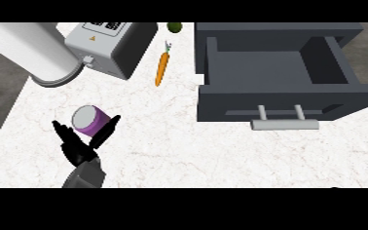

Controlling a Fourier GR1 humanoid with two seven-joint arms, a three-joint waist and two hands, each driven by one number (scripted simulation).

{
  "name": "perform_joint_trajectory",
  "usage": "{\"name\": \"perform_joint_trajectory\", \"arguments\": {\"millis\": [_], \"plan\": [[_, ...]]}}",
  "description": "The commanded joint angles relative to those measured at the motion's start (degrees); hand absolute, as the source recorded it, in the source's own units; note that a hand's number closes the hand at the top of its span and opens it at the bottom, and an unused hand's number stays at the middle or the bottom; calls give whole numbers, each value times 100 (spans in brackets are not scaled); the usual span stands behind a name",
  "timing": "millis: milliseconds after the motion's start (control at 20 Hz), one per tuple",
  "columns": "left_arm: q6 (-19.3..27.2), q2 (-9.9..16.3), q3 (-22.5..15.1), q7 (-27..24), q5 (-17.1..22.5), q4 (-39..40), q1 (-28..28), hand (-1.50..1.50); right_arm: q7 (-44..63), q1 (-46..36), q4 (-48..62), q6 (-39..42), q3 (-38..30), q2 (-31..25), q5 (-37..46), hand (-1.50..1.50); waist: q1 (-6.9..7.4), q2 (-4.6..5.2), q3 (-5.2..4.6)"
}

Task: Pick up the can, place it into the drawer and close the drawer

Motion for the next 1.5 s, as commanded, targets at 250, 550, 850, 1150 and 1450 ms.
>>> {"name": "perform_joint_trajectory", "arguments": {"millis": [250, 550, 850, 1150, 1450], "plan": [[-917, 414, -58, 289, -65, 417, -409, 150, -257, 296, -29, 320, -384, -34, -371, -150, -6, -8, 3], [-1397, 416, 262, -337, -43, 1391, -1122, 150, -262, -307, 374, 9, -86, 38, 177, -150, -15, 12, -2], [-1495, 427, 322, -592, -82, 1520, -1296, 150, 55, 59, -167, 221, -321, -62, -202, -150, -27, 2, 0], [-3264, 224, -1403, 519, -1268, 1569, -1861, 150, -86, -288, 120, -73, -45, 120, 193, -150, -166, 14, 3], [-3752, 483, -1580, 1239, -1393, 1203, -2330, 150, -378, 67, 38, 59, -25, 176, 358, -150, -6, -19, 7]]}}
